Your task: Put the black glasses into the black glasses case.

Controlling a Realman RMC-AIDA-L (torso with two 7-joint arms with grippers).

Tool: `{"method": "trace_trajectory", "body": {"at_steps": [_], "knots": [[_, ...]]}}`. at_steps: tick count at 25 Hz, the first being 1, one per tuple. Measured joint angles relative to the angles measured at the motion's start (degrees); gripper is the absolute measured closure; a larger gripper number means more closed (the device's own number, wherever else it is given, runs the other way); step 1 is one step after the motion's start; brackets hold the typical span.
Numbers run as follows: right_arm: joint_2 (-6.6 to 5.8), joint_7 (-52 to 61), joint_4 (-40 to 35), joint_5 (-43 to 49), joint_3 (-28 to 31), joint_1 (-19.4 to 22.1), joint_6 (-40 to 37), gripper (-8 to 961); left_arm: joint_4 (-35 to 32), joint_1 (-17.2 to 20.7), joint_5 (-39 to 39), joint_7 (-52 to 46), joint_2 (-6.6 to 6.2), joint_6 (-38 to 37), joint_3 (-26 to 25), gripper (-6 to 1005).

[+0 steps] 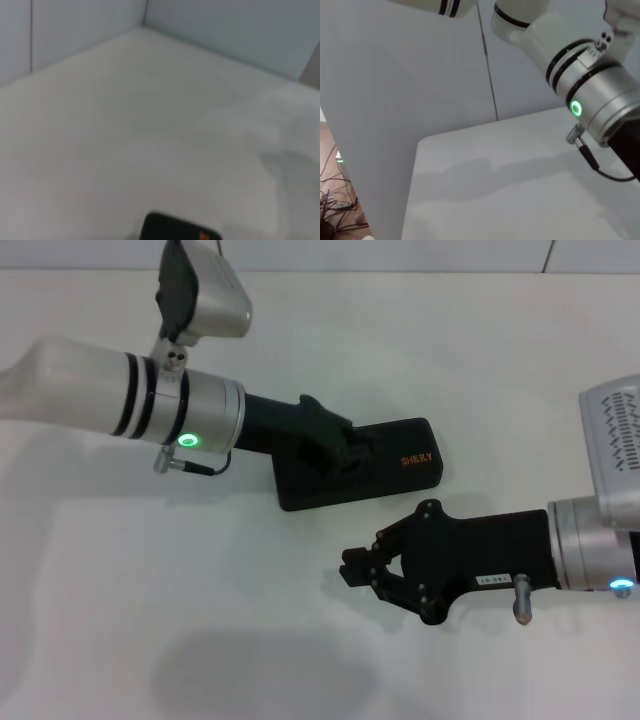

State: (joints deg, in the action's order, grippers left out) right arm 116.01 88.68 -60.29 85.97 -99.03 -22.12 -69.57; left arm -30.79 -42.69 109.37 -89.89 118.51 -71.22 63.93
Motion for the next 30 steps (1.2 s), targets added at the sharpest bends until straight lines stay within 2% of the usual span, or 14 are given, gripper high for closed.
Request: {"method": "trace_trajectory", "body": {"at_steps": [2, 5, 7, 8, 12, 13, 15, 19, 21, 22, 24, 30], "knots": [[-0.07, 0.00, 0.00, -0.03, 0.43, 0.24, -0.75, 866, -4.21, 2.30, -1.52, 0.19, 0.24, -2.01, -0.11, 816], [-0.15, -0.01, 0.00, -0.03, 1.69, 0.74, -1.13, 866, -14.26, 8.69, -6.85, 3.54, 0.58, -8.06, -0.13, 813], [-0.18, -0.07, 0.00, -0.03, 2.91, 1.06, -1.74, 865, -18.11, 11.71, -11.06, 5.83, 0.33, -11.34, -0.18, 811], [-0.20, -0.47, 0.05, -0.03, 4.28, 1.31, -2.60, 865, -19.83, 14.13, -15.82, 7.93, -0.08, -14.29, -0.70, 809], [-0.37, -5.69, 0.34, 0.29, 9.87, 1.73, -7.73, 865, -19.34, 20.38, -30.73, 15.89, -1.05, -24.03, -6.15, 805], [-0.44, -6.79, 0.35, 0.33, 11.06, 1.74, -9.10, 865, -18.62, 21.38, -32.59, 16.86, -1.48, -26.97, -7.94, 770], [-0.44, -7.28, 0.40, 0.05, 13.65, 1.70, -11.03, 829, -17.79, 22.30, -33.30, 16.90, -2.67, -30.67, -9.90, 701], [-0.33, -7.94, 1.07, -3.29, 17.15, 0.66, -14.84, 756, -14.99, 22.46, -31.11, 16.22, -7.02, -38.23, -10.56, 562], [-0.34, -9.22, 1.73, -6.03, 18.46, -0.06, -17.82, 719, -13.27, 22.36, -30.84, 16.35, -8.16, -39.88, -10.57, 492], [-0.35, -9.81, 2.32, -7.27, 18.98, -0.50, -19.09, 701, -12.85, 22.61, -30.44, 16.71, -8.38, -40.17, -10.61, 456], [-0.35, -10.92, 4.33, -10.10, 20.11, -1.79, -21.53, 603, -12.68, 23.35, -28.80, 18.01, -8.25, -40.28, -10.71, 386], [-0.30, -12.79, 10.50, -12.90, 22.20, -5.25, -24.27, 331, -10.10, 23.10, -24.39, 18.49, -7.88, -40.01, -11.18, 390]]}}
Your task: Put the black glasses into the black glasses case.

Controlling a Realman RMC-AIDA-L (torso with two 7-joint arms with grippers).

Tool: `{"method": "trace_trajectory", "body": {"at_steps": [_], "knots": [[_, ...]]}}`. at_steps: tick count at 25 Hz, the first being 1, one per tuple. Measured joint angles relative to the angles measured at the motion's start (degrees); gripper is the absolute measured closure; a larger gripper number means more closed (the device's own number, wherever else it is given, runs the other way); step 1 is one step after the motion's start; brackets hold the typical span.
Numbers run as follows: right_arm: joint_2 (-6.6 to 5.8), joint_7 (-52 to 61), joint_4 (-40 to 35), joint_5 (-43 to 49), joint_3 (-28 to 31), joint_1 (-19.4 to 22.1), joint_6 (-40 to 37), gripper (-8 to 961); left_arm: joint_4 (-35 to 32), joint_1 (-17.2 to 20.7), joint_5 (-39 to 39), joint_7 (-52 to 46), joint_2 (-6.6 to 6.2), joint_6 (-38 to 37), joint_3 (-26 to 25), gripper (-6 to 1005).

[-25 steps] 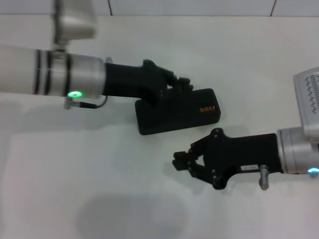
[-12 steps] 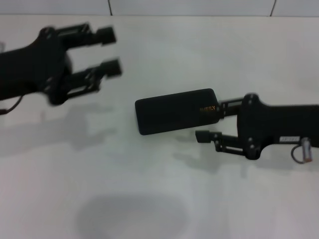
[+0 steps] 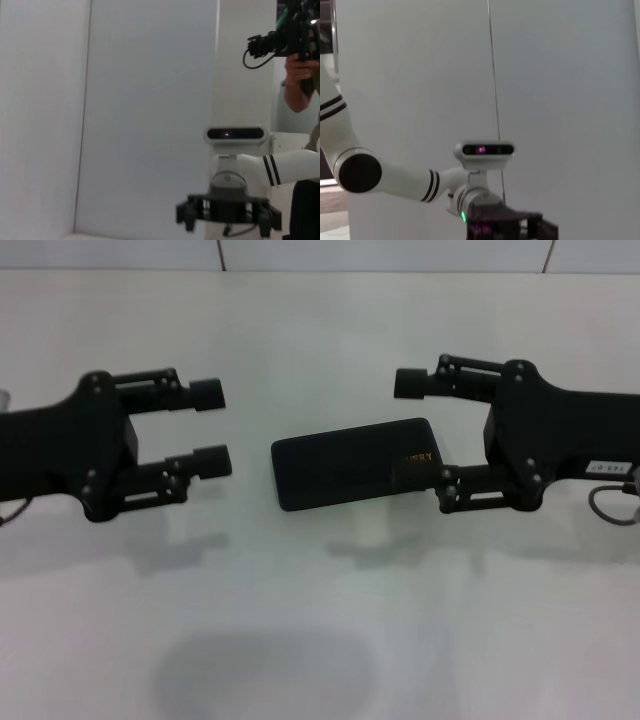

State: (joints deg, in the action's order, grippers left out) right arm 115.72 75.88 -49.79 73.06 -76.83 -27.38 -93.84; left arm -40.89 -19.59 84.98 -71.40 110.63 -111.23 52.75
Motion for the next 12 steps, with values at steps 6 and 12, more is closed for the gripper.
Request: {"method": "trace_trajectory", "body": {"at_steps": [6, 12], "knots": [[0.11, -1.77, 2.92, -0.51, -0.12, -1.66, -0.77, 126, 2.78, -0.55, 1.64, 0.31, -0.06, 0.05, -0.10, 392], [0.31, -4.42, 3.79, -0.52, -0.44, -1.42, -1.88, 65, 3.86, -0.51, 1.74, 0.12, 0.18, 0.83, -1.02, 392]]}}
